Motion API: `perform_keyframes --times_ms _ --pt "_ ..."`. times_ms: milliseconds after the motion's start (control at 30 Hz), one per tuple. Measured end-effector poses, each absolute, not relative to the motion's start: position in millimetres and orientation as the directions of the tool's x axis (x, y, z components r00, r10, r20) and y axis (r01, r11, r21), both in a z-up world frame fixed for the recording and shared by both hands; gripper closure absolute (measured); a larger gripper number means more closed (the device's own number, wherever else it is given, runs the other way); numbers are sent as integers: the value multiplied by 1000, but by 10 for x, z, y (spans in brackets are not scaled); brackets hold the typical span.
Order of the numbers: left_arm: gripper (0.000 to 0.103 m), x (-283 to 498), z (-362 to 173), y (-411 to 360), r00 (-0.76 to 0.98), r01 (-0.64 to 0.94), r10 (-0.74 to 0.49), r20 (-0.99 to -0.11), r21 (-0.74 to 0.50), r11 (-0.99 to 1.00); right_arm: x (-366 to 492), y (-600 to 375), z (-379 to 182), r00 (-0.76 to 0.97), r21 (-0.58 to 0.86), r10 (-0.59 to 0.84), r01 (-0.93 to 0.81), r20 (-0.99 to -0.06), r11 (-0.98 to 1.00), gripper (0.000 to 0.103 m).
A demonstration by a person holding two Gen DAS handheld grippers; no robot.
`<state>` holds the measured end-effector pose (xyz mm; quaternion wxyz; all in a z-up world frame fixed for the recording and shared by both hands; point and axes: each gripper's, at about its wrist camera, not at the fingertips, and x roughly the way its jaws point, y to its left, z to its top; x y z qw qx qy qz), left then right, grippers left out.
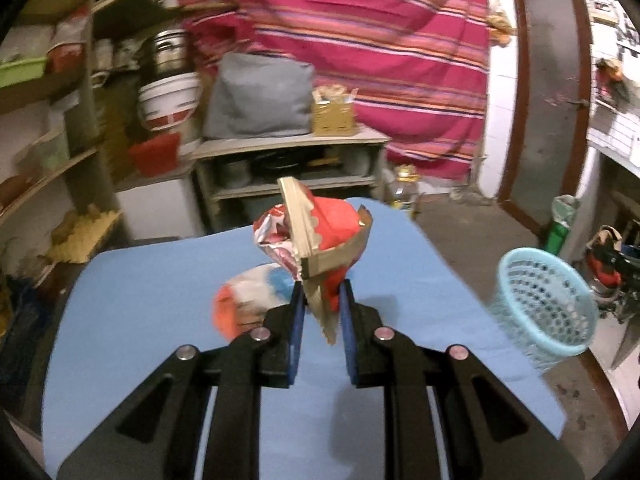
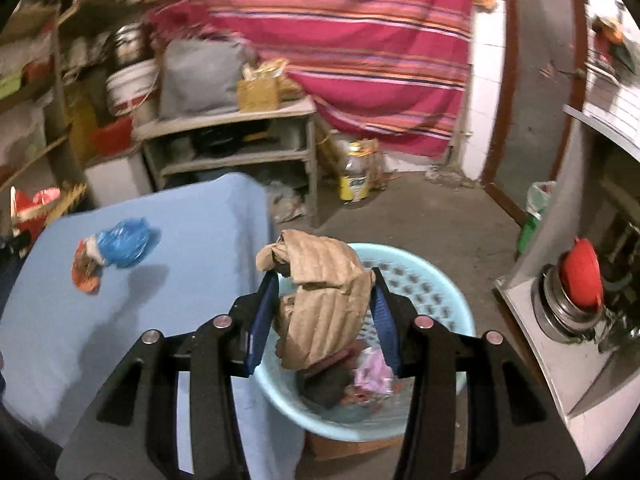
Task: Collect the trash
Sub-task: 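Carry both items to the basket and open the right tool to drop the tan paper, then lower the red-gold wrapper into the basket and open the left tool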
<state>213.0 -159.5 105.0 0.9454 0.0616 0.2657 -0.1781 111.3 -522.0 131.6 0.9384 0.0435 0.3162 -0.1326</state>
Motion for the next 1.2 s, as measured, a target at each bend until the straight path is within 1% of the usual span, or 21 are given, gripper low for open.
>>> perform_keyframes --times_ms 133,233,333,467,700,867,933,1000,1133,1200 --pt "85 2052 1032 -2034 780 417 -343 -524 27 908 1058 -5476 1143 749 48 -209 305 -628 951 57" --pt "85 2052 937 -2418 759 455 -372 -534 27 890 1095 -5604 1007 721 25 -231 325 -654 945 57" --pt "85 2080 845 -2730 739 487 -396 -545 26 873 1120 -5737 917 718 56 -230 350 -657 935 57" --pt "85 2128 758 -3077 722 512 -414 -555 27 858 1176 -5778 804 707 48 -234 355 -667 934 57" --pt "85 2043 675 -3575 698 569 -461 -549 33 822 1258 -5773 724 705 50 -231 353 -670 934 56" --pt "85 2047 610 -3818 675 594 -480 -560 26 804 1254 -5794 695 704 50 -240 364 -668 930 55" --pt "85 2056 590 -3869 670 599 -484 -563 24 800 1276 -5825 676 705 57 -240 370 -667 927 51" --pt "85 2056 584 -3893 666 603 -487 -565 23 797 1285 -5857 655 709 75 -237 379 -664 923 40" --pt "85 2054 548 -3960 657 610 -491 -571 21 792 1291 -5871 663 705 51 -275 404 -654 913 33" --pt "85 2063 525 -3988 652 614 -493 -577 19 789 1246 -5893 696 710 42 -303 424 -636 905 25"
